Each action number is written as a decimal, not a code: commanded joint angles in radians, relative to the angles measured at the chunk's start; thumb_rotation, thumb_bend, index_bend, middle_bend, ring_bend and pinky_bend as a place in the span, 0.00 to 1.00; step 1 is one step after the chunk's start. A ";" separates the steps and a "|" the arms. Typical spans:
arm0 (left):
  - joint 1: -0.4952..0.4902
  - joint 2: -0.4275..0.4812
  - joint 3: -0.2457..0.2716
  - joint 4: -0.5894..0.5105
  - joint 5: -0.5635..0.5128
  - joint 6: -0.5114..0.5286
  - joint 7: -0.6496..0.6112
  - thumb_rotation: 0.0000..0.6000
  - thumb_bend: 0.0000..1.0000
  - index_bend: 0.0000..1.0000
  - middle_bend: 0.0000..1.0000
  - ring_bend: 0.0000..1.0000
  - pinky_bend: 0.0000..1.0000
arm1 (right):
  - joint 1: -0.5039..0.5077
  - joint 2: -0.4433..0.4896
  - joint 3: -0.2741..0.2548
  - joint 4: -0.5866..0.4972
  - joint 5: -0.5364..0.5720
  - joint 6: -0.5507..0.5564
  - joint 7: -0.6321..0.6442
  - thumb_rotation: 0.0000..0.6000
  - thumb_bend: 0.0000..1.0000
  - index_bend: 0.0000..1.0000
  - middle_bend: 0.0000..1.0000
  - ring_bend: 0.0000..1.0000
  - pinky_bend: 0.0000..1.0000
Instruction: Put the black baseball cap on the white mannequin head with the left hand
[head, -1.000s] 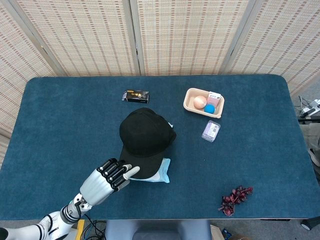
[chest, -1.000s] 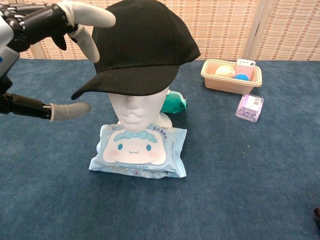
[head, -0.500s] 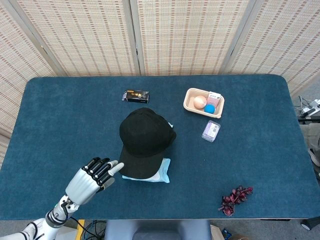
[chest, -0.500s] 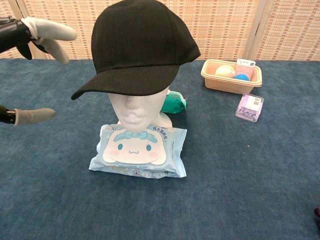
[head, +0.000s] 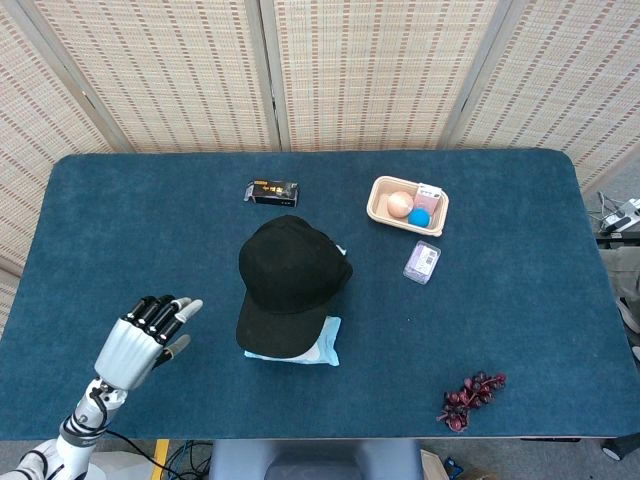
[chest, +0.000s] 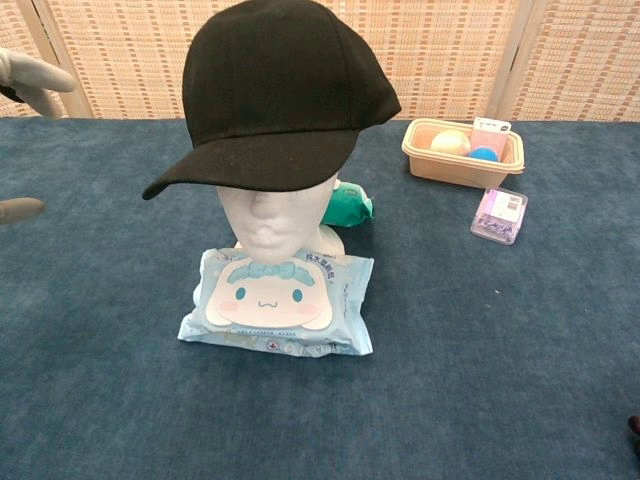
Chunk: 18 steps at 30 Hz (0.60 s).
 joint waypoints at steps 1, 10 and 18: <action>0.015 0.010 -0.012 0.022 -0.031 -0.006 -0.014 1.00 0.00 0.28 0.38 0.35 0.43 | 0.000 -0.001 -0.002 -0.005 -0.005 0.004 -0.008 1.00 0.10 0.33 0.36 0.31 0.38; 0.035 0.130 -0.040 -0.075 -0.139 -0.107 -0.013 1.00 0.00 0.34 0.38 0.35 0.43 | -0.002 -0.009 -0.010 -0.023 -0.029 0.024 -0.040 1.00 0.10 0.33 0.36 0.31 0.38; 0.069 0.257 -0.045 -0.278 -0.226 -0.203 0.106 1.00 0.00 0.35 0.38 0.36 0.43 | -0.003 -0.018 -0.022 -0.046 -0.063 0.045 -0.073 1.00 0.10 0.33 0.36 0.31 0.38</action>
